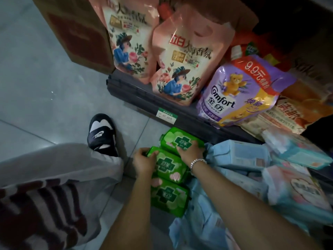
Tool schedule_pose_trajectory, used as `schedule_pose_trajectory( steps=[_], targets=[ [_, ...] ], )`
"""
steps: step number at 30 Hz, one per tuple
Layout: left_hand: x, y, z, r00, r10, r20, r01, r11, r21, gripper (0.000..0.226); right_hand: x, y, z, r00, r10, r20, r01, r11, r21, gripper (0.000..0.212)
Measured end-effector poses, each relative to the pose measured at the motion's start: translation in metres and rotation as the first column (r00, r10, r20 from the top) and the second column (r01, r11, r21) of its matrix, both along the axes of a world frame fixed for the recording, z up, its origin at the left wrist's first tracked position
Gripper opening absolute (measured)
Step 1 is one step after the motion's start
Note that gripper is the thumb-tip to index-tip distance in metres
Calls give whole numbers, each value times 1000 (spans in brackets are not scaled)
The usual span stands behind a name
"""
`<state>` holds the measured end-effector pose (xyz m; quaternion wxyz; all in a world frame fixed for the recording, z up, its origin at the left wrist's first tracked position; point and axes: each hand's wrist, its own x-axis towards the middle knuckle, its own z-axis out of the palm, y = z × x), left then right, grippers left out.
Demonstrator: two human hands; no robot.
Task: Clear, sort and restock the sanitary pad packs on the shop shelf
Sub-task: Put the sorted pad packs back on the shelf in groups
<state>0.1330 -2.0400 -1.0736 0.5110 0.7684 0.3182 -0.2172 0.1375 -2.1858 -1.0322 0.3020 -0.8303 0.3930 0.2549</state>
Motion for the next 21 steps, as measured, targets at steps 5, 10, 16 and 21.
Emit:
schedule_pose_trajectory(
  steps=[5,10,16,21],
  targets=[
    [3,7,2,992,112,-51,-115,992,-59,23,5,17,-7,999,54,-6,-54,998,19,49],
    [2,15,-1,993,93,-73,-97,994,-46,22,9,8,-17,939,-268,217,263,963,51,54],
    [2,21,-1,995,-42,-85,36,997,-63,22,10,0,-32,977,-193,-93,197,980,34,82],
    [0,30,5,998,-38,-43,37,999,-38,28,27,1,-28,984,-16,-176,10,999,-36,72]
  ],
)
